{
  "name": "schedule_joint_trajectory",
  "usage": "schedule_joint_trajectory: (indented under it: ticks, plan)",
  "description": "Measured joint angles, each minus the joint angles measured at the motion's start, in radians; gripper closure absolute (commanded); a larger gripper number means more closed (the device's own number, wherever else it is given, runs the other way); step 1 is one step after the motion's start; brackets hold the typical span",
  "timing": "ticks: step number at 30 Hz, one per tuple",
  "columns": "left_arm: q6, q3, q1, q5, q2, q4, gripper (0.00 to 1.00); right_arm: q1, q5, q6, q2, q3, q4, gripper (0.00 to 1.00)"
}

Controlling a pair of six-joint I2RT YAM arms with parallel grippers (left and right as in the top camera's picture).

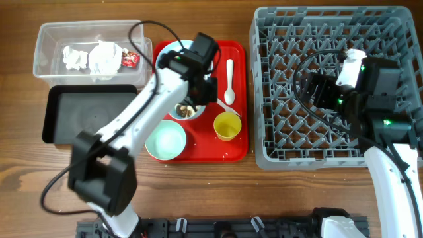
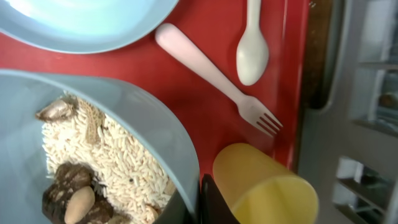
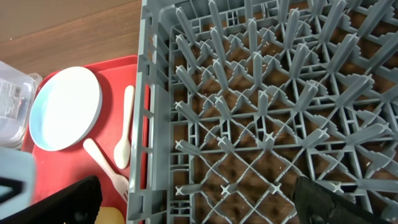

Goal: Sort waste into correct bins and load items into the dishwasher rack
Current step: 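Move the left gripper to the rice bowl and grasp its rim, then carry the rice bowl left and tip its contents onto the black tray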

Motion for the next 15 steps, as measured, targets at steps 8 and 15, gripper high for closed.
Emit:
schedule_joint_trajectory:
  ticks: [8,15]
  plan:
    - [0.000,0.006,0.117,0.063,-0.096,-0.124,0.96,0.000,0.000,0.000,0.000,0.000,0.000,0.00]
    - [0.001,0.006,0.249,0.080,-0.109,-0.203,0.96,0.000,0.000,0.000,0.000,0.000,0.000,0.00]
